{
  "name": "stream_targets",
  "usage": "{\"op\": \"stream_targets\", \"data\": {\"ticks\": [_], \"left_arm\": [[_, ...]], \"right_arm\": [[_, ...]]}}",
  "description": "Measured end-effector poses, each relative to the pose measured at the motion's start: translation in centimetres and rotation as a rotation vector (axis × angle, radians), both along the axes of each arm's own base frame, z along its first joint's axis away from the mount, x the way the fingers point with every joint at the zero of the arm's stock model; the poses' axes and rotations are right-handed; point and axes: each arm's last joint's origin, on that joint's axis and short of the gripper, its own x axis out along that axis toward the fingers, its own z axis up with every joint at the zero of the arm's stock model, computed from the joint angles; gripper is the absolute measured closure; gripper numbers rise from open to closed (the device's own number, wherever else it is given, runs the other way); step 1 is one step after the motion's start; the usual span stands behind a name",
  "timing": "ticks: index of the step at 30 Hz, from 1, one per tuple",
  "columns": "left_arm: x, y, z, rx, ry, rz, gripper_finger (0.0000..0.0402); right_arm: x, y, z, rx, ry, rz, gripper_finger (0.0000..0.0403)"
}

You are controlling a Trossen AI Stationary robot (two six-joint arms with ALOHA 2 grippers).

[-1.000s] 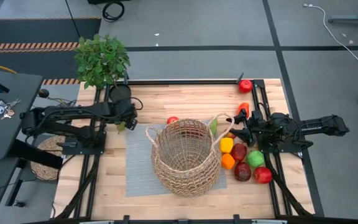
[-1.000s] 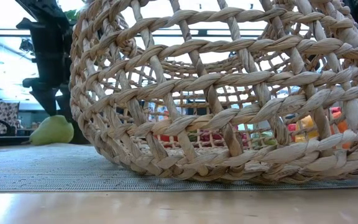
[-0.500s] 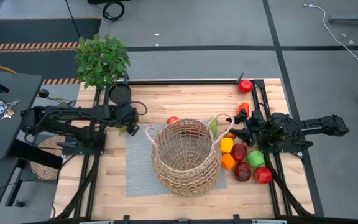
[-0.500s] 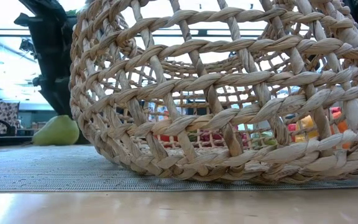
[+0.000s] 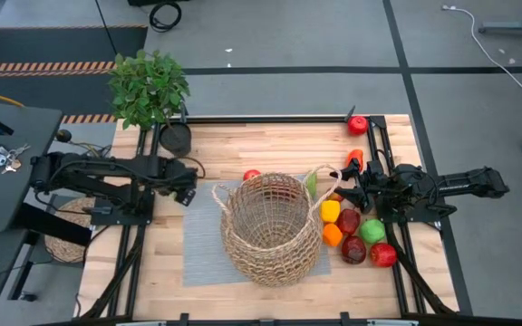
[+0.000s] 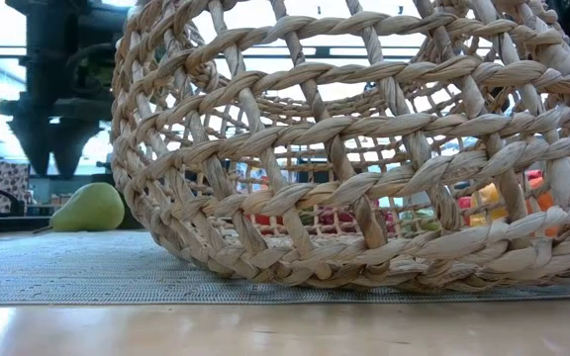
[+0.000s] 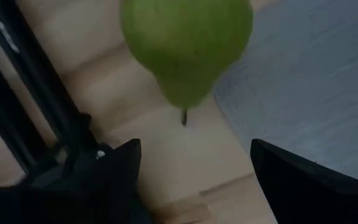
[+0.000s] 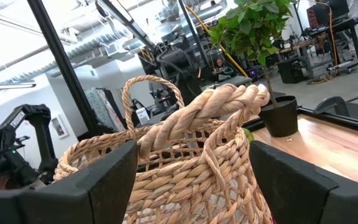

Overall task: Build produce basket
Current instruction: Put the green pear into the basket

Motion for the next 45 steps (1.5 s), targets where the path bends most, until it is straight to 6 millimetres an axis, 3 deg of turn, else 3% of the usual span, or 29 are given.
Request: {"op": "stream_targets", "data": {"ticks": [9, 14, 30, 36, 45], "left_arm": [[0.3, 0.6, -2.4, 0.027, -0.028, 0.044, 0.0093], [0.1, 1.5, -3.7, 0.036, 0.042, 0.063, 0.0092], [2.1, 4.2, -6.1, 0.087, 0.084, -0.04, 0.0094], [2.2, 4.2, -6.2, 0.102, 0.084, -0.053, 0.0124], [2.3, 4.3, -6.2, 0.106, 0.082, -0.067, 0.0203]], "right_arm": [[0.0, 0.0, 0.0, 0.0, -0.001, 0.0, 0.009], [0.0, 0.0, 0.0, 0.0, -0.004, 0.0, 0.009], [0.0, 0.0, 0.0, 0.0, -0.006, 0.0, 0.009], [0.0, 0.0, 0.0, 0.0, -0.005, -0.001, 0.009], [0.0, 0.0, 0.0, 0.0, -0.005, 0.0, 0.009]]}}
